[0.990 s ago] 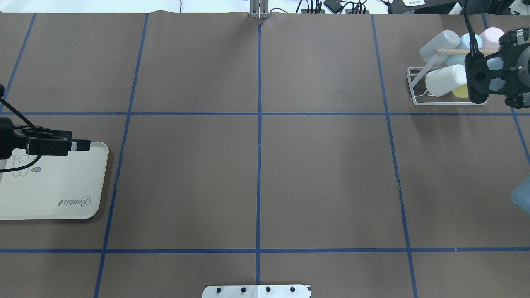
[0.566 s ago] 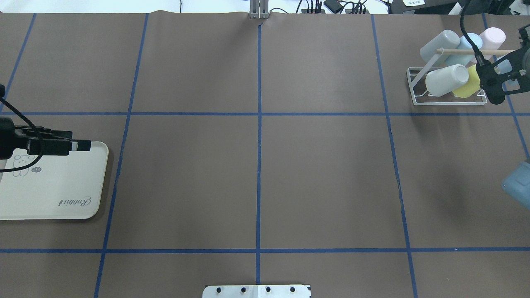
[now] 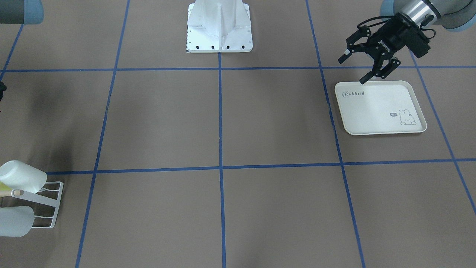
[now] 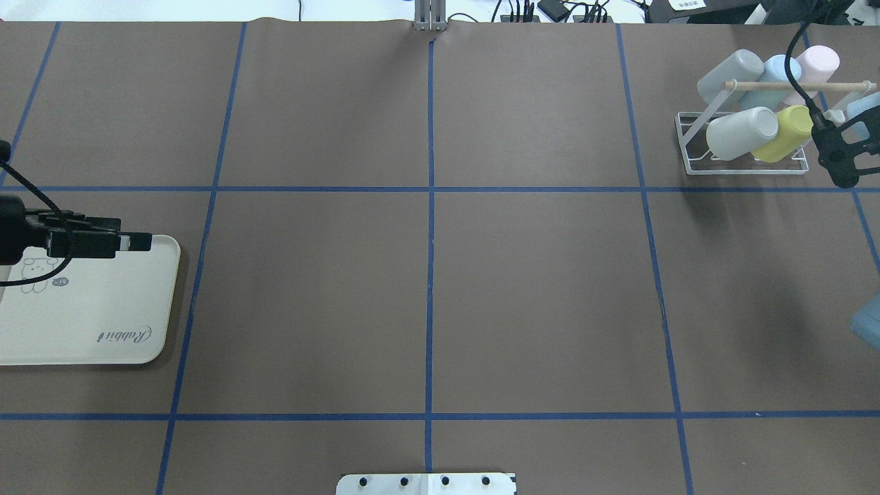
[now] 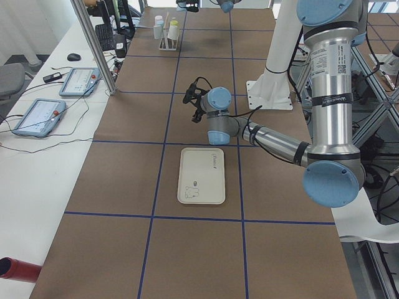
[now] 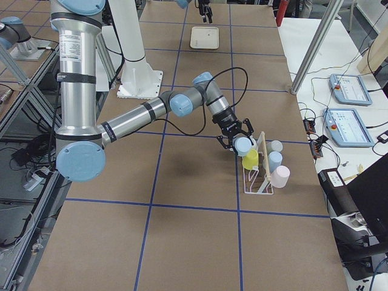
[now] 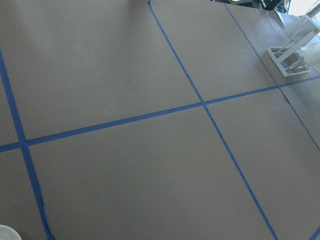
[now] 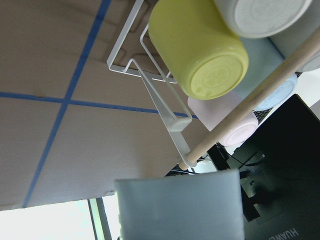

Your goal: Transfer IKEA cup to right arm and place on rack

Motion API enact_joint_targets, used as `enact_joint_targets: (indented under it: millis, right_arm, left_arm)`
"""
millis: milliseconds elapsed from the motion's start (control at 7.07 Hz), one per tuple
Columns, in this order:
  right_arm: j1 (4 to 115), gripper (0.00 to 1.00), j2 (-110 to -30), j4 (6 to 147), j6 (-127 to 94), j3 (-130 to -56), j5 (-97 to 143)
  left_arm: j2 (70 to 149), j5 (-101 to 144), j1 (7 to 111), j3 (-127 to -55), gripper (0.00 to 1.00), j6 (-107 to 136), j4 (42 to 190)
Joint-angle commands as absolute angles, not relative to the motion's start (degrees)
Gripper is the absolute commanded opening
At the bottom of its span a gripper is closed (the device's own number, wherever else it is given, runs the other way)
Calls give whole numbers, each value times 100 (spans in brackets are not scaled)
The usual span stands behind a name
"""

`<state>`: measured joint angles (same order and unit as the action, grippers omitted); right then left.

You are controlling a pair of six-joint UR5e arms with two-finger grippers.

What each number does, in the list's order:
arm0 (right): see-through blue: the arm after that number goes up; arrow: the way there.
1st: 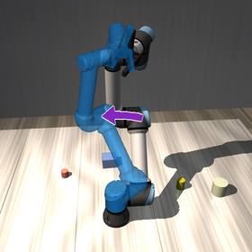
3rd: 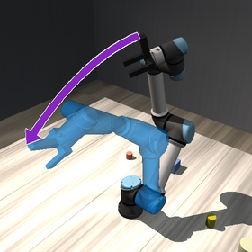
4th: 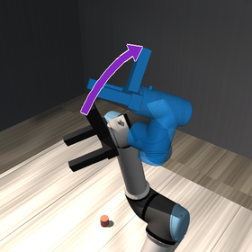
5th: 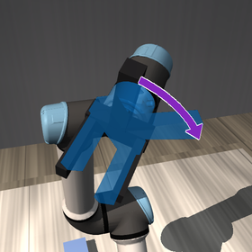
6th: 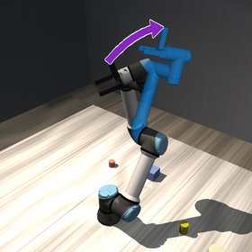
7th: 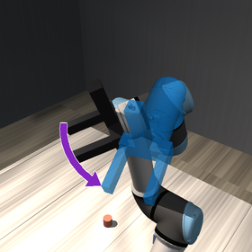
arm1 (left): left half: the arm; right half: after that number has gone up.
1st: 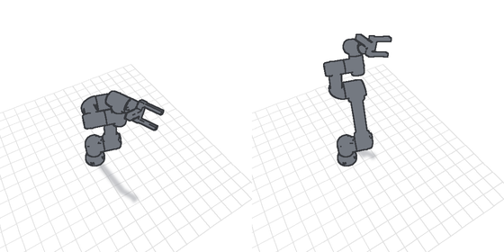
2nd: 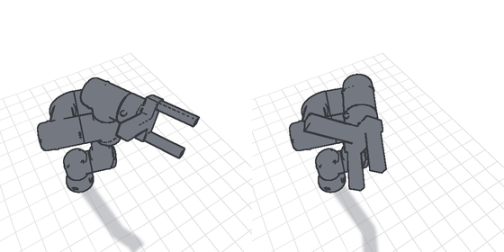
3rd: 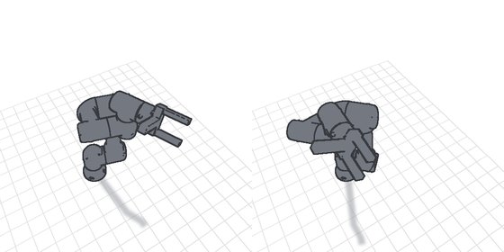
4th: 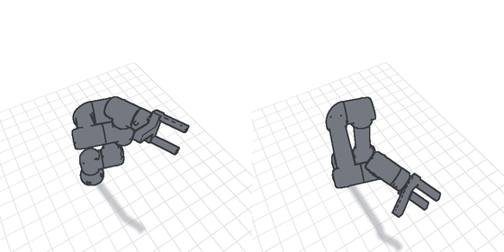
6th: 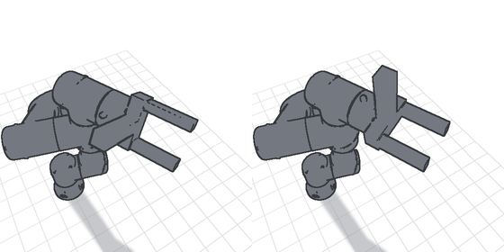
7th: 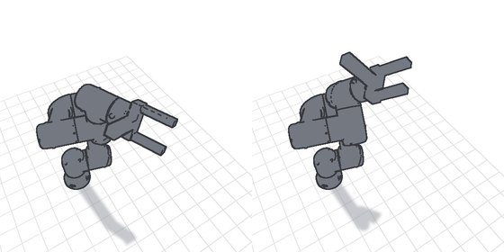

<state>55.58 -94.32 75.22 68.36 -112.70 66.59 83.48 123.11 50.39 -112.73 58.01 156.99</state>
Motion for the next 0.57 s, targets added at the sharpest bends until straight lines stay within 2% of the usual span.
enact_joint_targets:
  millis: [0,283,424]
  right_arm:
    - [5546,2,-9536,6367,7232,-10672,6206]
    - [5520,3,-9405,5391,7233,-9908,5907]
    - [5493,5,-9352,5396,7190,-9879,5906]
  left_arm:
    - [8341,12313,5036,-11276,100,5801,15706]
    - [8341,12313,5036,-11276,100,5801,15706]
    - [8332,12313,5045,-11285,100,5801,15706]
